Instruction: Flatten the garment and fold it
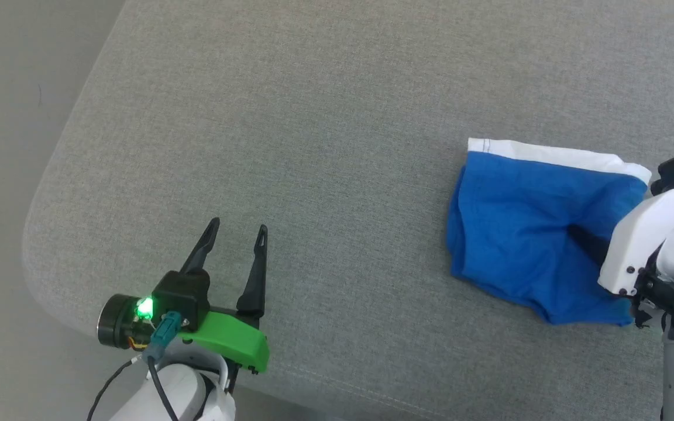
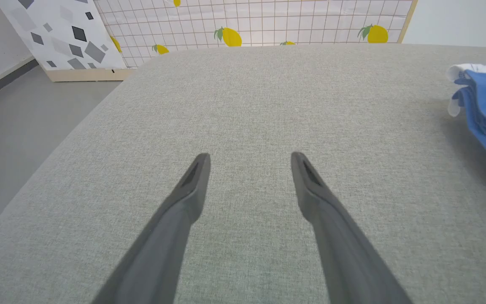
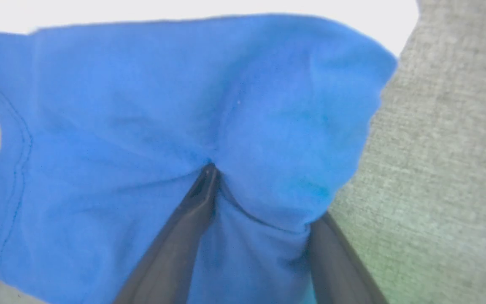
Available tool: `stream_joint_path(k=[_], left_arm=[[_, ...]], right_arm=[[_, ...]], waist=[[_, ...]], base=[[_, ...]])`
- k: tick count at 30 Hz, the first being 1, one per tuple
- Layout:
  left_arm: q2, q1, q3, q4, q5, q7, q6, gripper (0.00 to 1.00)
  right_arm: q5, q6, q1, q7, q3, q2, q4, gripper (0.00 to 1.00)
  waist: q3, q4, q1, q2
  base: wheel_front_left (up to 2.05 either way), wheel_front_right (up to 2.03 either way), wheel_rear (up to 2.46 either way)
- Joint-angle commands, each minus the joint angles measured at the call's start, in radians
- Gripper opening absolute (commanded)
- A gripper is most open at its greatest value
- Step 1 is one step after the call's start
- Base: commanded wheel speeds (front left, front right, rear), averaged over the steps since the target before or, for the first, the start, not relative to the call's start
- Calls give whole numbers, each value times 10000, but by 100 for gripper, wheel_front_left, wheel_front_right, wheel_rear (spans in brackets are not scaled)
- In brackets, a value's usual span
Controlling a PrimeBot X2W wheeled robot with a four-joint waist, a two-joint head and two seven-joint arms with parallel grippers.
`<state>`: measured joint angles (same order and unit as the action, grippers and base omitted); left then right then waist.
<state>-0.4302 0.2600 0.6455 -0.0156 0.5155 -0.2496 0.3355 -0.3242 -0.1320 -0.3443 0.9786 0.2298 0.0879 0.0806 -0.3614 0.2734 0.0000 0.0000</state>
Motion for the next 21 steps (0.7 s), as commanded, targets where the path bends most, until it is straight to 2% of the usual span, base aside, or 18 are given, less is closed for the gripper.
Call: stream_joint_path(k=[1,3,7,14,18,21], left_arm=[[44,82,-30,-47,-137,-83,-50,100],[32,49,-45,-103,-136,-88,-66,100],[-19,-28,-59,-126,-133,-94,-90,100],[-131,-270,-84,116,-91,-100,-67,100],[-183,-340,-82,343,-116,-104,-97,100],[-182,-249,-37,501,-180,-107,-184,100]], right_arm=[[46,13,171,-48,-297,-202,489,0],[99,13,95,-309,-590,-2,441,0],[96,13,-93,-689,-1702,860,168,0],[-649,13,-693,-587,-4499,3712,-898,0],[-1190,13,-1078,-501,-5160,5285,-1363,0],[-1484,13,-1166,-669,-5133,6334,-1316,0]], waist=[[99,-86,0,0],[241,-228,0,0],[542,-681,0,0],[633,-1915,0,0],[312,-2609,0,0],[-66,-2968,0,0]], base=[[0,0,0],[0,0,0],[0,0,0],[0,0,0],[0,0,0],[0,0,0]])
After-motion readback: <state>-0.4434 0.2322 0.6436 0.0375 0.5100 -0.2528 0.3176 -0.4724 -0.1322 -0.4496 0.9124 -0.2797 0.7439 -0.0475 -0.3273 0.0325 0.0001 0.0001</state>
